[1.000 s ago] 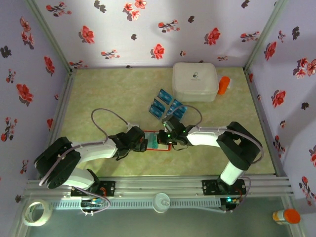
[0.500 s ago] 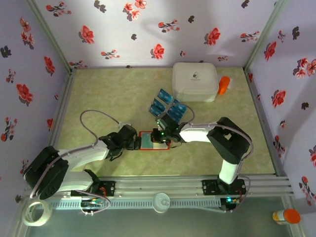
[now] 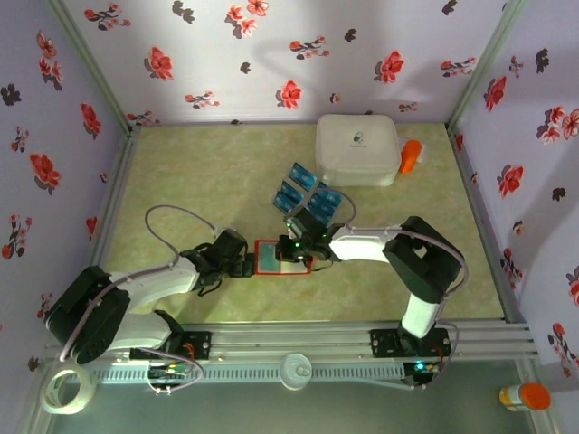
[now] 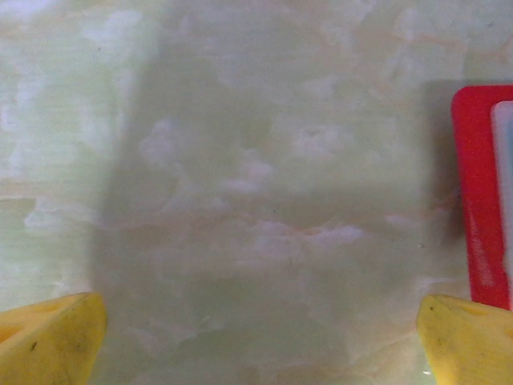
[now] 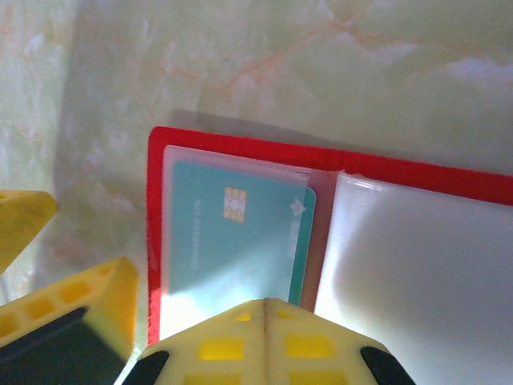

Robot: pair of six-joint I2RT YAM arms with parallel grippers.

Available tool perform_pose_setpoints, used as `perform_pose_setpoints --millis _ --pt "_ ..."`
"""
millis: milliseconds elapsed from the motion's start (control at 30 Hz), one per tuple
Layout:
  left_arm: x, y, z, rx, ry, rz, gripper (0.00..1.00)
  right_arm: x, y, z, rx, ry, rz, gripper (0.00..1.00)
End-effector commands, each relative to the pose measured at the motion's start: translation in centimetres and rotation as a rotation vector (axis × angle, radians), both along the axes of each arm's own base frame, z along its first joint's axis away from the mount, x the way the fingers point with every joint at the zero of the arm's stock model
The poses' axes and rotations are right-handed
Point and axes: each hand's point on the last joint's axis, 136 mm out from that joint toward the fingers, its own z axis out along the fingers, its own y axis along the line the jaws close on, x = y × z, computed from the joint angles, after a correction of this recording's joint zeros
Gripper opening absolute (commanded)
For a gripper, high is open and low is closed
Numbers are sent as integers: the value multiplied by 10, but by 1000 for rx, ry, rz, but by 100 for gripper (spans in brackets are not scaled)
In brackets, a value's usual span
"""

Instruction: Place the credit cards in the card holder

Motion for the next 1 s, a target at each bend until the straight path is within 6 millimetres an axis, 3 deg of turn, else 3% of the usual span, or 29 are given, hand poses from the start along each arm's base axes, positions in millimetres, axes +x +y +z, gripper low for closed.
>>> perform_pose_setpoints --millis 0,633,967 --pt "2 -4 -3 -14 17 5 100 1 -1 15 -17 -41 12 0" --pt "-1 -2 -14 -4 35 5 100 -1 3 -11 -46 7 28 0" --pt "-1 -3 -15 -7 37 4 100 -5 15 -10 -34 17 46 0"
